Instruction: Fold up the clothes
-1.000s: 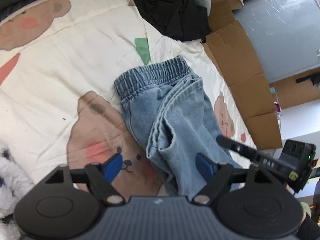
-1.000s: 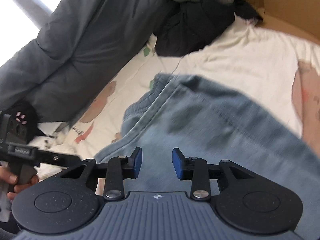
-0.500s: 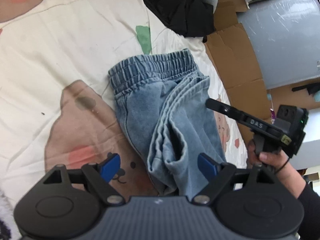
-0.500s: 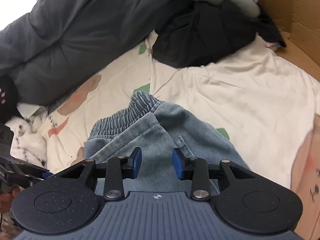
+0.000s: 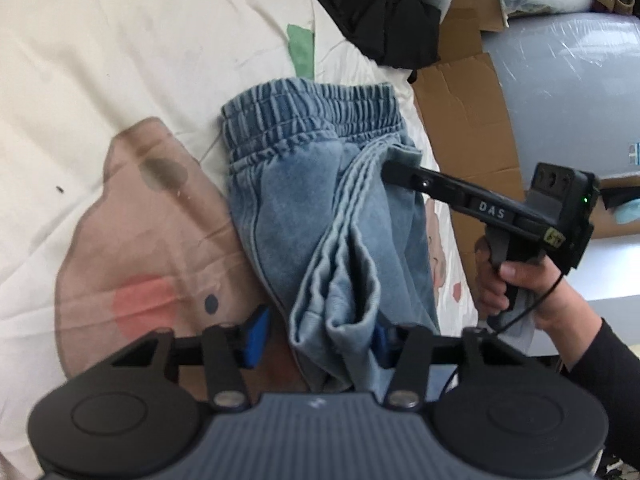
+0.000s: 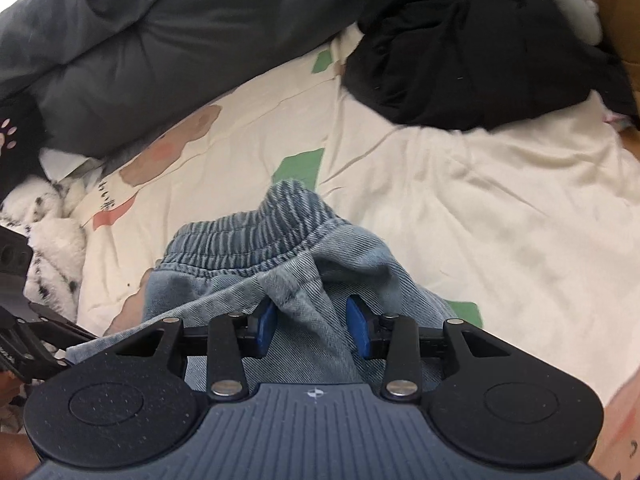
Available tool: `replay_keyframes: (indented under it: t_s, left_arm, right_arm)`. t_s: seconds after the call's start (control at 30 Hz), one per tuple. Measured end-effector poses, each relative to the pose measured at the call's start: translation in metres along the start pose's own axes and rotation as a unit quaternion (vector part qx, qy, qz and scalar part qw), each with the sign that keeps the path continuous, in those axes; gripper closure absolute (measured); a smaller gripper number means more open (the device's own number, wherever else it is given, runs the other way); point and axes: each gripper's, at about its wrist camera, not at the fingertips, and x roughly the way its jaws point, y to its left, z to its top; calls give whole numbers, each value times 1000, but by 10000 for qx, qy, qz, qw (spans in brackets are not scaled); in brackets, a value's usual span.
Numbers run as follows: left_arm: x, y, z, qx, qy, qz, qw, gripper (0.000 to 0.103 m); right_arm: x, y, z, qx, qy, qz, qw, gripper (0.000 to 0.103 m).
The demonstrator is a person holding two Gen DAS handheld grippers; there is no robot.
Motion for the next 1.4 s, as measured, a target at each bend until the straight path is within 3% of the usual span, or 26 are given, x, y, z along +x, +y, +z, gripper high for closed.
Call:
replay_keyframes:
  t_s: [0.07,0.1,0.23,0.3,0.77,0.97,1.4]
  left_arm:
    - [-1,-1,1,2,8,-14,10000,70]
    - [-1,-1,1,4,12,-18,10000,73]
    - [-8,-7,3,86,-17,102,9999,81]
    - [-13,-16,2,166,-53,97,9998,82]
    - [-25,-82,37,1155,-332,185,9926,83]
    - [-18,-86,60,1158,-327,318,9922,83]
    - [3,-70,101,822,-209,555,9949,83]
  right_arm:
    - [4,1,3,-58,48,131,9999,58]
    - [6,1,5,-45,92,176,9998,60]
    - [1,2,7,104,65,336,9994,84]
    - [-9,4,5,111,-26,340,9994,88]
    - [-105,5,4,626,-1122,-412,9909,89]
    - [-107,7,21,543,-1078,-767,9897,89]
    - [-62,-2,48,571,-576,-1407,9867,89]
